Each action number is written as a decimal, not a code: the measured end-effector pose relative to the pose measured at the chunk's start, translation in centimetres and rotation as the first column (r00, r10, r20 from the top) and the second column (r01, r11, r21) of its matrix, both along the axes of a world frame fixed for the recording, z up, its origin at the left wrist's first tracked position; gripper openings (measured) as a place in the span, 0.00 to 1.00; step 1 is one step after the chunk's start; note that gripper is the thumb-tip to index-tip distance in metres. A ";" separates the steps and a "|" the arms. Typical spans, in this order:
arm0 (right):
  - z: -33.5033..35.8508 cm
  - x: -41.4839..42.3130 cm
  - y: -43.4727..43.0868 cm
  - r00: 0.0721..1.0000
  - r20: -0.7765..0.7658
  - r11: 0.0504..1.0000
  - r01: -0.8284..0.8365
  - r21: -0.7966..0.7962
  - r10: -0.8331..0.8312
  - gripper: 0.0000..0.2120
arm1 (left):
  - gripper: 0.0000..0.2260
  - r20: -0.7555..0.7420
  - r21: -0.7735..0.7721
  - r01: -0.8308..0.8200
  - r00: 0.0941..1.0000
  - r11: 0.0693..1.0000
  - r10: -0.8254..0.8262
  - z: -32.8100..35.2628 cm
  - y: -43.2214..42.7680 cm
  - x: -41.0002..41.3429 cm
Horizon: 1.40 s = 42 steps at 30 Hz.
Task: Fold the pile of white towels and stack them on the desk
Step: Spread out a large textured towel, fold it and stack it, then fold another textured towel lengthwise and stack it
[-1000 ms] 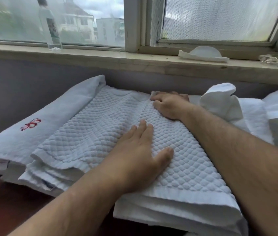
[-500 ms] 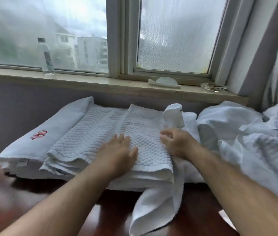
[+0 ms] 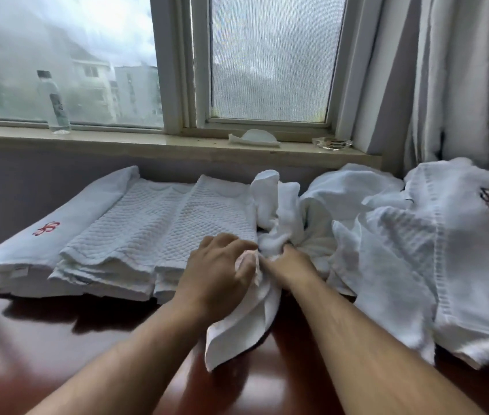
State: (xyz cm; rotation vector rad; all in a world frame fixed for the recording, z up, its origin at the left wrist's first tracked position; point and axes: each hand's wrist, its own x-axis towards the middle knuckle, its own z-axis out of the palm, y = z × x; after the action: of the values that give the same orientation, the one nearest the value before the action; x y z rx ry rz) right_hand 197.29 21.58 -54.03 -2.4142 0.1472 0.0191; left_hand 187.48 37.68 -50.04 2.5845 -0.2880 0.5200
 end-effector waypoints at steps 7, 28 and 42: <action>-1.2 4.0 -5.0 0.957 0.252 0.983 0.109 0.146 -0.144 0.22 | 0.25 -0.115 0.207 -0.002 0.993 0.978 0.027 -1.5 -0.2 3.6; 2.5 -11.8 -19.1 0.508 0.719 0.762 0.647 0.044 -0.473 0.21 | 0.18 -0.031 -0.127 0.392 0.916 0.911 -0.399 -3.0 -16.1 0.8; -0.6 -11.1 -21.8 0.568 0.566 0.800 0.467 0.376 -0.598 0.01 | 0.33 -0.175 -0.499 0.404 0.820 0.767 -0.545 -7.0 -17.2 1.0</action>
State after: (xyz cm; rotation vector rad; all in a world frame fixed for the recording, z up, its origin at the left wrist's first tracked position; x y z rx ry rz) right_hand 186.18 -0.25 -54.64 -1.9418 0.5186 -1.0652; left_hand 188.51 20.52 -57.03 1.9907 -0.6247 -0.0249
